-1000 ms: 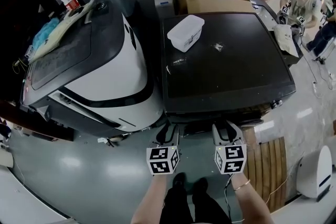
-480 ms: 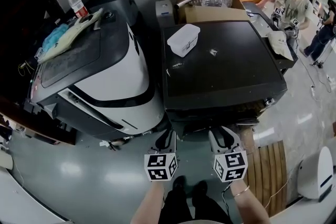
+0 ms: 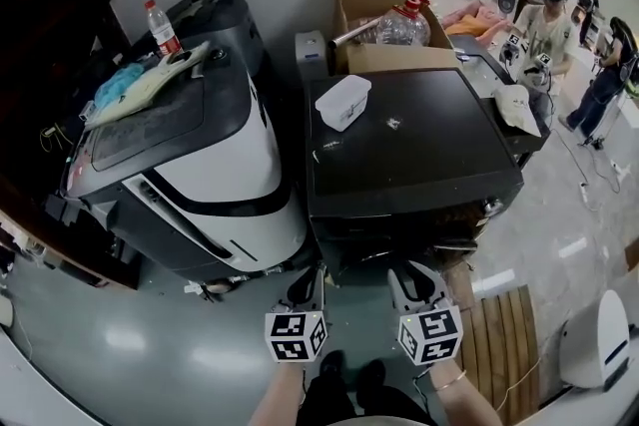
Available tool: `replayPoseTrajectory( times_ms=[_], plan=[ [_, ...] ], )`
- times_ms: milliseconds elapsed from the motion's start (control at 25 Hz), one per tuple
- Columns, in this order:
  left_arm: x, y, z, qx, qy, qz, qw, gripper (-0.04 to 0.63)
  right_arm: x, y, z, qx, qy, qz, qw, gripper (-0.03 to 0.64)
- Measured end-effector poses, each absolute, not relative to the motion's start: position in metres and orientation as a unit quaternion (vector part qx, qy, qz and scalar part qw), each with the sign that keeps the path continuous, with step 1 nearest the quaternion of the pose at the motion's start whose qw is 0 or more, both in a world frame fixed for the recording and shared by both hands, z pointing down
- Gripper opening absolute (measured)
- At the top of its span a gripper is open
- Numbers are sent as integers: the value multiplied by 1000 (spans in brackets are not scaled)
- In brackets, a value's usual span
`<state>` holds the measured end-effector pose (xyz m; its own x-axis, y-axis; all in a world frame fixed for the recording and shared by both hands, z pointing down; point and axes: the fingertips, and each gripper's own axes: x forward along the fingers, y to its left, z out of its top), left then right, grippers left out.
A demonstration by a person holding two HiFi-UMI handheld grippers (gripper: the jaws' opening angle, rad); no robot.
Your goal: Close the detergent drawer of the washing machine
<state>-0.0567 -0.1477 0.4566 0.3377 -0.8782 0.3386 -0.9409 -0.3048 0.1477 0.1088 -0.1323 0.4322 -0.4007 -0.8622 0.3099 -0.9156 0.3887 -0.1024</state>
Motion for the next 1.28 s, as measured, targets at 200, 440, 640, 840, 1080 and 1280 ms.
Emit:
replayPoseTrajectory(
  times_ms=[200, 440, 640, 840, 1080, 1280],
  plan=[
    [-54, -132, 445, 803, -568, 88, 156, 21, 113, -118, 423, 541, -827, 124, 97, 82],
    [-52, -111, 434, 808, -563, 84, 149, 14, 116, -100, 415, 546, -824, 120, 92, 43],
    [-54, -97, 431, 811, -560, 88, 142, 0, 117, -88, 410, 546, -825, 119, 86, 8],
    [-58, -89, 430, 809, -563, 85, 145, -5, 118, -81, 408, 546, -826, 112, 83, 3],
    [-57, -82, 428, 810, -561, 81, 147, -5, 120, -72, 410, 548, -825, 112, 83, 2],
    [-55, -82, 431, 810, -562, 80, 151, -5, 124, -73, 409, 551, -823, 117, 78, 2]
  ],
)
